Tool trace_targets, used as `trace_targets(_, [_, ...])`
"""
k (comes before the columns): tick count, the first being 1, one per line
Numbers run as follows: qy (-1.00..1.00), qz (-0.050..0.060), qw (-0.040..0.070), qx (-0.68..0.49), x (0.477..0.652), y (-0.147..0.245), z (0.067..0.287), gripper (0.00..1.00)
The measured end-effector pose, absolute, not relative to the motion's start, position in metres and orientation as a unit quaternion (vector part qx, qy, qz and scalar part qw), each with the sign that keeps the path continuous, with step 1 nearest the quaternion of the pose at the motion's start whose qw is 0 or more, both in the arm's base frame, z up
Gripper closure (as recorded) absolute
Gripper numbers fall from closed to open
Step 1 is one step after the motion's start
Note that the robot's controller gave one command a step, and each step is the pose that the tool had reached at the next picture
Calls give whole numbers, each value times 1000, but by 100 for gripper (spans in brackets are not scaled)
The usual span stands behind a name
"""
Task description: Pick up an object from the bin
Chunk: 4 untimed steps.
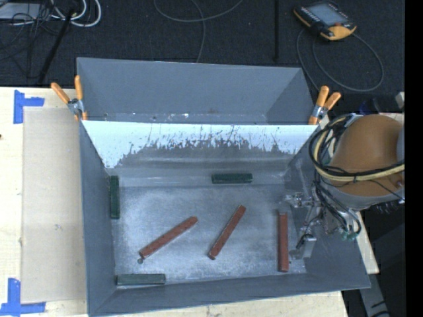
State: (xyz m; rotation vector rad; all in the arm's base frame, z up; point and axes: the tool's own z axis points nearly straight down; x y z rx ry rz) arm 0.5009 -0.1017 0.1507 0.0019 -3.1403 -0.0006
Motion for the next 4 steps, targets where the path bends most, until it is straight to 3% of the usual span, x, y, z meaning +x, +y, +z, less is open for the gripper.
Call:
trace_targets(1, [-988,1,-2,156,508,-111,98,0])
trace_targets(2, [-976,-2,2,216,506,-113,72,0])
trace_targets(3, [-952,0,0,306,502,-110,89,0])
trace_targets(4, [-940,-1,0,342,504,-112,82,0])
